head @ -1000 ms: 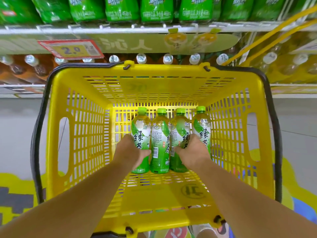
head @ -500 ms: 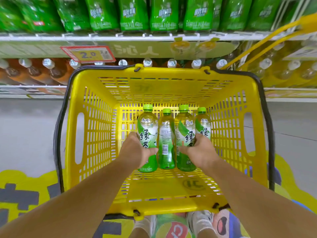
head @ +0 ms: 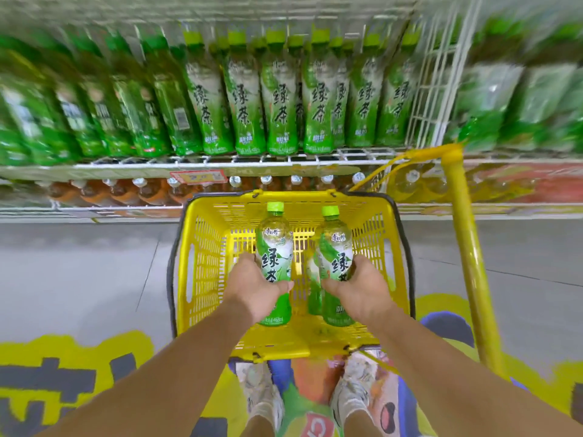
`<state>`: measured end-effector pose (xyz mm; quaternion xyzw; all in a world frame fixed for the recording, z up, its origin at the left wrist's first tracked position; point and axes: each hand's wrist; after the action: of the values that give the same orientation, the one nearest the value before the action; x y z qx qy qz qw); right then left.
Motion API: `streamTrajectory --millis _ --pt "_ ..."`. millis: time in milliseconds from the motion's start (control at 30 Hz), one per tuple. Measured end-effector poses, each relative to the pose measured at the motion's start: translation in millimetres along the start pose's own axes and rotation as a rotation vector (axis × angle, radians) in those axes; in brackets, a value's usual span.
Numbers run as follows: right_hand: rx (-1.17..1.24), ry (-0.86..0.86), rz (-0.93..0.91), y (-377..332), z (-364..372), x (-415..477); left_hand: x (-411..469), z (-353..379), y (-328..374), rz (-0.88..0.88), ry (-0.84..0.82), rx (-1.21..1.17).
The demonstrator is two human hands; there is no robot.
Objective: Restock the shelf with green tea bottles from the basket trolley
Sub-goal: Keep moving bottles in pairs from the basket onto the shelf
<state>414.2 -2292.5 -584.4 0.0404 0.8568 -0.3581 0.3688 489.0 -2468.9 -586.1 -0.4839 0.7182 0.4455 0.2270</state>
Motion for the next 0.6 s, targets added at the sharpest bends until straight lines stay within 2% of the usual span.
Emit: streamTrajectory --millis 300,600 --pt "0.020 0.084 -0.084 -76 -65 -80 -108 -64 72 0.068 0.040 0.053" --pt "0.055 0.219 -0.124 -137 -98 -136 -157 -107 115 0.155 0.025 0.020"
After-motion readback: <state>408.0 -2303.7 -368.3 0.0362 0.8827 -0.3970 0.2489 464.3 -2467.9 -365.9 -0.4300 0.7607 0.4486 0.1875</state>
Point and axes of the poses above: each hand's wrist, its own x-axis towards the middle knuckle, its own z-axis out of the palm, y = z × x, and after that the axes turned 7 degrees about -z, right-handed
